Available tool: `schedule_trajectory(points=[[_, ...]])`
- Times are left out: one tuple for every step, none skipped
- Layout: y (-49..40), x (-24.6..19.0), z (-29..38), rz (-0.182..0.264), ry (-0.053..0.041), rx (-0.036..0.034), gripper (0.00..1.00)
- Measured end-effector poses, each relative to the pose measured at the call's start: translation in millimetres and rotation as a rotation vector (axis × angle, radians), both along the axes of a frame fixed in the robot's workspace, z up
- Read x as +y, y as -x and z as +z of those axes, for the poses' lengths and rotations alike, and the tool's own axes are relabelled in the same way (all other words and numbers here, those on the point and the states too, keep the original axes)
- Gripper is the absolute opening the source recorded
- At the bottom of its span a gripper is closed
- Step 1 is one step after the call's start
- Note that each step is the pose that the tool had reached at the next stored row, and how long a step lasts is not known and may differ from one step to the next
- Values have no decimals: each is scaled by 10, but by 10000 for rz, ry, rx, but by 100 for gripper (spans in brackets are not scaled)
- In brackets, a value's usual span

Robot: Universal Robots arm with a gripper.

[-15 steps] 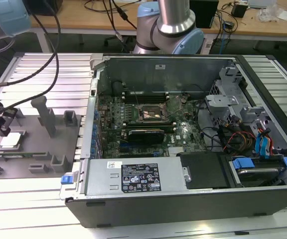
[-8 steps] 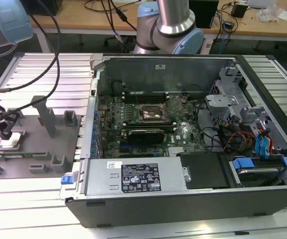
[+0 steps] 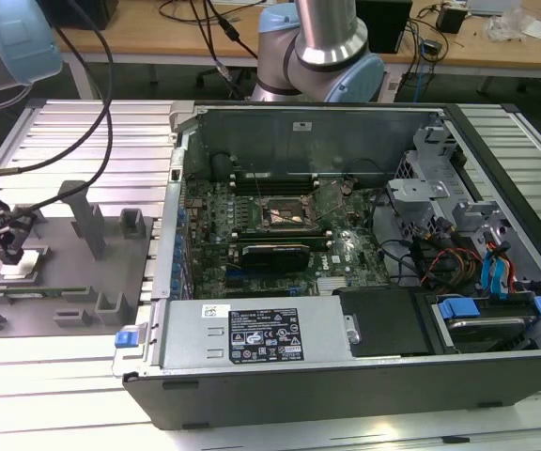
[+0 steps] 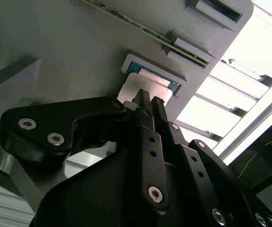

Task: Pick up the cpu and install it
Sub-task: 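Pick up the cpu and move it towards the insertion slot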

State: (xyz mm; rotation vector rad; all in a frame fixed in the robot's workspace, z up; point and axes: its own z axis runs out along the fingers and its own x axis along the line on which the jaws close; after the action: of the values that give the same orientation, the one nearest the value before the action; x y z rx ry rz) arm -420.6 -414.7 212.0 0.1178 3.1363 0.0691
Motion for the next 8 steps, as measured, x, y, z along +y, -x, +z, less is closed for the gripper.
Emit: schedule_trajectory(points=[[0, 0, 0, 0, 0, -1, 23], [0, 0, 0, 1, 0, -1, 29], [1, 0, 0, 1, 0, 0, 36], [1, 0, 0, 1, 0, -1, 42], [1, 0, 0, 1, 0, -1, 42], [1, 0, 0, 2, 0, -1, 48], [2, 0, 0, 2, 0, 0, 54], [2, 0, 0, 3, 0, -1, 60]])
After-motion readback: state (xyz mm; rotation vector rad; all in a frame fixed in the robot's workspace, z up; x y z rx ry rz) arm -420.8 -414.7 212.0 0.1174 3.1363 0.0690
